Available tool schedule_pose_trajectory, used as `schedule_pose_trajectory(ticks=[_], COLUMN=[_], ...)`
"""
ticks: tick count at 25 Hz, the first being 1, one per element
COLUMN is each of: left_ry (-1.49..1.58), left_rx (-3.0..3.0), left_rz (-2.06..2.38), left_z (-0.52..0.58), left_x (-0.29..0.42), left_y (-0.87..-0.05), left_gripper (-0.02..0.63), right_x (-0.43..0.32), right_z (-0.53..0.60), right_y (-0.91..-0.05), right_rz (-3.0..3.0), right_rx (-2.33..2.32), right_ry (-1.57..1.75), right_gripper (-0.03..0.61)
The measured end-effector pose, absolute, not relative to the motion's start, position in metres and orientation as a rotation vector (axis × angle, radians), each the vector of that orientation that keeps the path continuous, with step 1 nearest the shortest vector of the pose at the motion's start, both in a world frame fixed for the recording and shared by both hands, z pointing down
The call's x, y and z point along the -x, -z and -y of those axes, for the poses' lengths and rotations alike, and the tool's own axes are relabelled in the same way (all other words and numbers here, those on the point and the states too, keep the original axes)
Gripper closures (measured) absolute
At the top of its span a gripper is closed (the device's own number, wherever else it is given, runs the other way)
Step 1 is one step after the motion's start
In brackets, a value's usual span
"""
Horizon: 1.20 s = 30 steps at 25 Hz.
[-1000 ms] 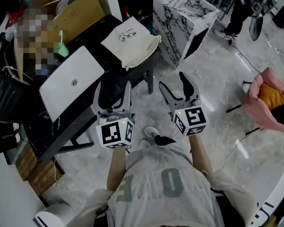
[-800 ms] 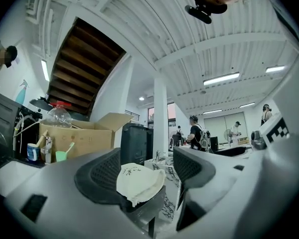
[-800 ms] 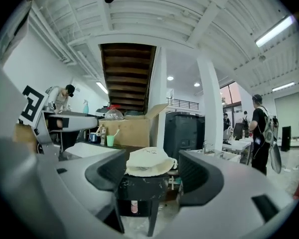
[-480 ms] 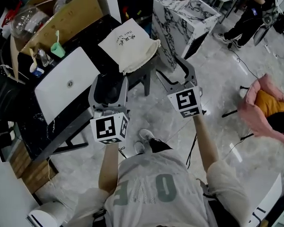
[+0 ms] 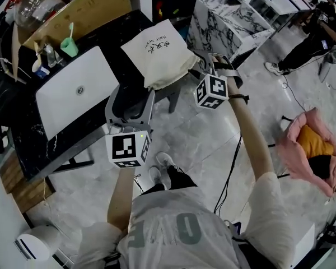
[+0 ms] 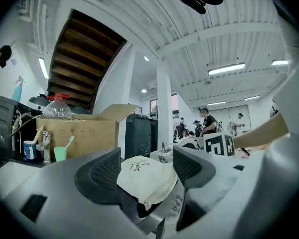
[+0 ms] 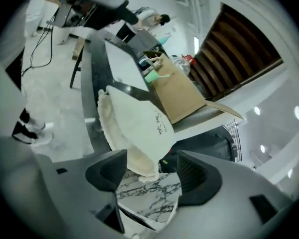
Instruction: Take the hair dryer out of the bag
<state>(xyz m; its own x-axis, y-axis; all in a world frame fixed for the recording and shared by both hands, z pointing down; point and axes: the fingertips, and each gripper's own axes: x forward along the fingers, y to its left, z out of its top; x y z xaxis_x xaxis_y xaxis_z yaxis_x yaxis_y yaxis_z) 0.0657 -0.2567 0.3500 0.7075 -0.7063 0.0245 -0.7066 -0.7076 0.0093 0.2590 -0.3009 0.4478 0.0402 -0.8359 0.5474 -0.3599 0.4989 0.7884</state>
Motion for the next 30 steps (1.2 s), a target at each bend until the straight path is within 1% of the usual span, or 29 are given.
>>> schedule_pose_trajectory(ticks=[4, 7, 8, 9, 10, 13, 14, 22, 30], left_ry=[-0.08, -0.102, -0.108, -0.114, -0.118, -0.122, -0.123, -0.114, -0.108], left_rx=[-2.856, -2.842, -2.837, -2.831, -2.825, -2.81, -2.807, -2.797, -2.798], left_rz=[1.192, 1.198, 1.2, 1.202, 1.203, 1.208, 1.209, 1.212, 1.209], left_z=[0.263, 0.265, 0.266, 0.267, 0.267, 0.27, 0.27, 0.263, 0.246], left_x=[-0.064, -0.062, -0.06, -0.059, -0.058, -0.055, -0.054, -0.049, -0.04], left_y=[-0.364, -0.372, -0.374, -0.376, -0.378, -0.383, -0.383, -0.383, -0.38], left_gripper=[0.308, 0.308, 0.308, 0.308, 0.308, 0.308, 0.308, 0.308, 0.308], right_x=[-0.255, -0.257, -0.258, -0.259, -0.259, -0.256, -0.254, -0.23, -0.195], right_z=[0.32, 0.331, 0.335, 0.338, 0.34, 0.34, 0.338, 0.322, 0.309], right_y=[-0.483, -0.499, -0.501, -0.501, -0.5, -0.498, -0.497, -0.488, -0.467], right_rz=[1.481, 1.451, 1.449, 1.447, 1.446, 1.443, 1.446, 1.507, 1.537], right_rx=[-0.874, -0.816, -0.819, -0.828, -0.838, -0.843, -0.841, -0.851, -0.843], right_ry=[0.537, 0.551, 0.554, 0.558, 0.564, 0.574, 0.572, 0.511, 0.543], right_gripper=[0.255, 0.264, 0.302, 0.365, 0.408, 0.504, 0.522, 0.535, 0.537])
